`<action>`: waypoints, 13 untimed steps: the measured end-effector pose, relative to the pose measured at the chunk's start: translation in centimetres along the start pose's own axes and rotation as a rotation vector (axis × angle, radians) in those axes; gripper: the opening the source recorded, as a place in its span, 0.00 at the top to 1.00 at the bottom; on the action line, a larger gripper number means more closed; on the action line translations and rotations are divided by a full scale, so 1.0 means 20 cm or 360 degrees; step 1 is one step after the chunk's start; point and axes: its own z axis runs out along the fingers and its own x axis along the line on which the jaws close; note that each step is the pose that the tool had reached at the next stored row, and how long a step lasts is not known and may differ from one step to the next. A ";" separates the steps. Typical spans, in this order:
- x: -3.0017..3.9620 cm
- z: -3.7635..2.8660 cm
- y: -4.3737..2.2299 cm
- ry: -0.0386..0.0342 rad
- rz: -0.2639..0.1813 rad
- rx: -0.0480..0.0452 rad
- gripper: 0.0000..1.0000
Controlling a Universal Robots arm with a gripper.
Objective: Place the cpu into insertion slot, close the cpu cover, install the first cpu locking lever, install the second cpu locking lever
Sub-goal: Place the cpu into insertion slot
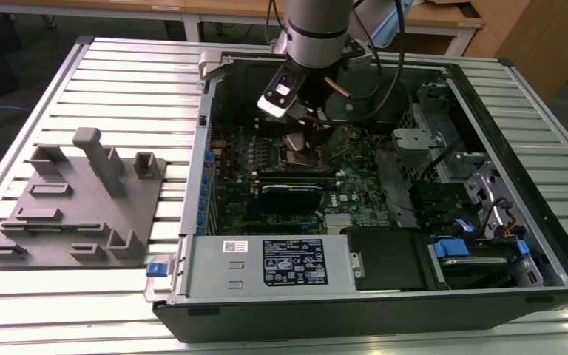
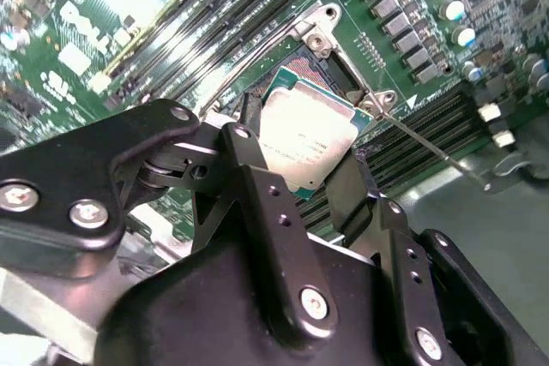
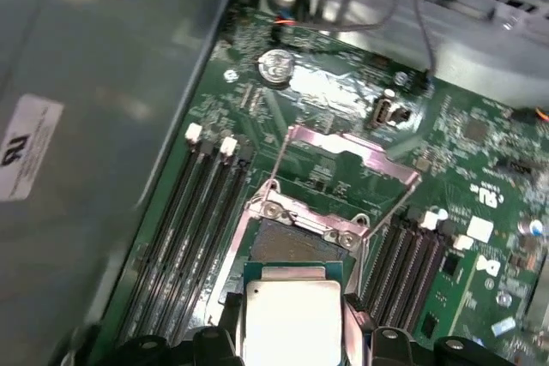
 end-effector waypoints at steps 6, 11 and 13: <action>0.000 0.005 0.000 -0.0007 0.0173 -0.0002 0.46; 0.000 0.009 0.000 -0.0012 0.0316 -0.0003 0.46; 0.000 0.011 0.000 -0.0014 0.0375 -0.0004 0.46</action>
